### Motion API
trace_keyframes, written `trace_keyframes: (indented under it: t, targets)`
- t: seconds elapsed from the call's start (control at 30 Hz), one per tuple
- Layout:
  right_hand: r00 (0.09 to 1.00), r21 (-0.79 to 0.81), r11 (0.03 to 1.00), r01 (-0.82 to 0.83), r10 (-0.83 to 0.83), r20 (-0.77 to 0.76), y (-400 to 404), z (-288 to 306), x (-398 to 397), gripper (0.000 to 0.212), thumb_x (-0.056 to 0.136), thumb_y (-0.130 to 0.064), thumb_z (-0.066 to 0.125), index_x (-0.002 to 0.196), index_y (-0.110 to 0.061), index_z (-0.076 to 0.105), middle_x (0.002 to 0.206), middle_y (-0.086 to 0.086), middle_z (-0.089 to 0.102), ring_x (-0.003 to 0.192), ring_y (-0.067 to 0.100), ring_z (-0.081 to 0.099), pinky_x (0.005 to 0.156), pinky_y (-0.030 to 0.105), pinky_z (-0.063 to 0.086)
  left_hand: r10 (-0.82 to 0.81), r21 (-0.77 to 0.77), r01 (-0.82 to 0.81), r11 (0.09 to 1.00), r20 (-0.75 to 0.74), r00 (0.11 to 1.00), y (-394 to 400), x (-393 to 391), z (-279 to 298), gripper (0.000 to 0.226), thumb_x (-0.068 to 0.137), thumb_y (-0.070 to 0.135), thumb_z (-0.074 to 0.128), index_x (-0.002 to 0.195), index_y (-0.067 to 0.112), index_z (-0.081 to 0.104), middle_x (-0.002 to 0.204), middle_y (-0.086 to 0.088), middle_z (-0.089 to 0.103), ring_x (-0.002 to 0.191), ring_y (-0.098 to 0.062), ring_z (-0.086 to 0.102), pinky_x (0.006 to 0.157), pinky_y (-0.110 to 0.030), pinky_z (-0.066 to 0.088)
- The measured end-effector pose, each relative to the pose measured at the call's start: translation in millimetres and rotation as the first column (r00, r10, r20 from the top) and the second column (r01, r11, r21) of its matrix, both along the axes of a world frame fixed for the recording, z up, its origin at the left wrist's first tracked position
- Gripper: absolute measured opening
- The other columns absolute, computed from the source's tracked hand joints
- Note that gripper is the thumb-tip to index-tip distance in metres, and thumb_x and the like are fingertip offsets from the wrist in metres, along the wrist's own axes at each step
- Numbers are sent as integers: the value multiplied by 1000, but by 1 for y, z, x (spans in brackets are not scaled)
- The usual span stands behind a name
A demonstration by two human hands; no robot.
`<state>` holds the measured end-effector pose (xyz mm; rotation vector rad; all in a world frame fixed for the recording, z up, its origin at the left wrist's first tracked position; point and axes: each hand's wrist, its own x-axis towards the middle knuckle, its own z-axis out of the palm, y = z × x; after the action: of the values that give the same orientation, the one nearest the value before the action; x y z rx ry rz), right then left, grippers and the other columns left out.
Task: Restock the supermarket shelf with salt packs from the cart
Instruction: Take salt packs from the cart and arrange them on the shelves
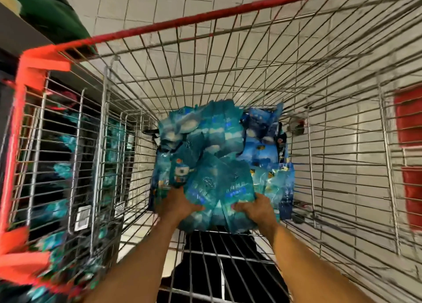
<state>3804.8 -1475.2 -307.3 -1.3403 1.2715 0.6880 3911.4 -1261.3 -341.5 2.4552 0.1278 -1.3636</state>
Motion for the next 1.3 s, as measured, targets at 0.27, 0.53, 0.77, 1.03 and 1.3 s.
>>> trace_keyframes:
  t: [0.27, 0.53, 0.77, 1.03, 1.3]
  targets:
    - [998, 28, 999, 36, -37, 46, -42, 62, 2, 49, 61, -9, 91, 102, -11, 64, 83, 0, 72, 68, 11, 66, 64, 9, 53, 136, -182, -158, 971, -130, 982, -2, 25, 49, 66, 62, 36, 91, 115, 8, 65, 113, -9, 68, 103, -27, 64, 89, -41, 55]
    - [913, 179, 983, 33, -103, 395, -19, 183, 7, 87, 60, -30, 91, 137, -32, 52, 131, 2, 65, 116, 23, 65, 99, 49, 51, 605, -569, -559, 603, -130, 786, 42, 26, 205, 24, 70, 41, 85, 89, 31, 74, 85, 8, 78, 75, -8, 74, 64, -25, 58]
    - [812, 283, 930, -234, 27, 583, 54, 266, 46, 111, 58, -13, 87, 151, -36, 31, 148, -22, 37, 137, 3, 38, 116, 39, 27, 868, -711, -662, 237, -151, 473, 128, -38, 297, 48, 68, 56, 80, 109, 33, 71, 104, 0, 76, 98, -25, 72, 91, -46, 57]
    - [666, 274, 705, -654, 366, 650, 184, 300, 54, 60, 58, 7, 76, 116, -2, 64, 103, 20, 74, 89, 31, 71, 79, 42, 61, 996, -718, -690, -89, -69, -56, 216, -163, 324, 35, 73, 40, 79, 101, 19, 75, 99, -9, 77, 94, -30, 73, 87, -45, 57]
    - [527, 254, 484, -838, 593, 609, 331, 279, -1, 43, 72, 2, 74, 114, -3, 67, 107, 21, 73, 103, 41, 68, 98, 60, 49, 871, -655, -601, -458, -193, -452, 298, -295, 286, 36, 81, 25, 76, 113, 10, 71, 103, -17, 75, 96, -37, 72, 87, -55, 56]
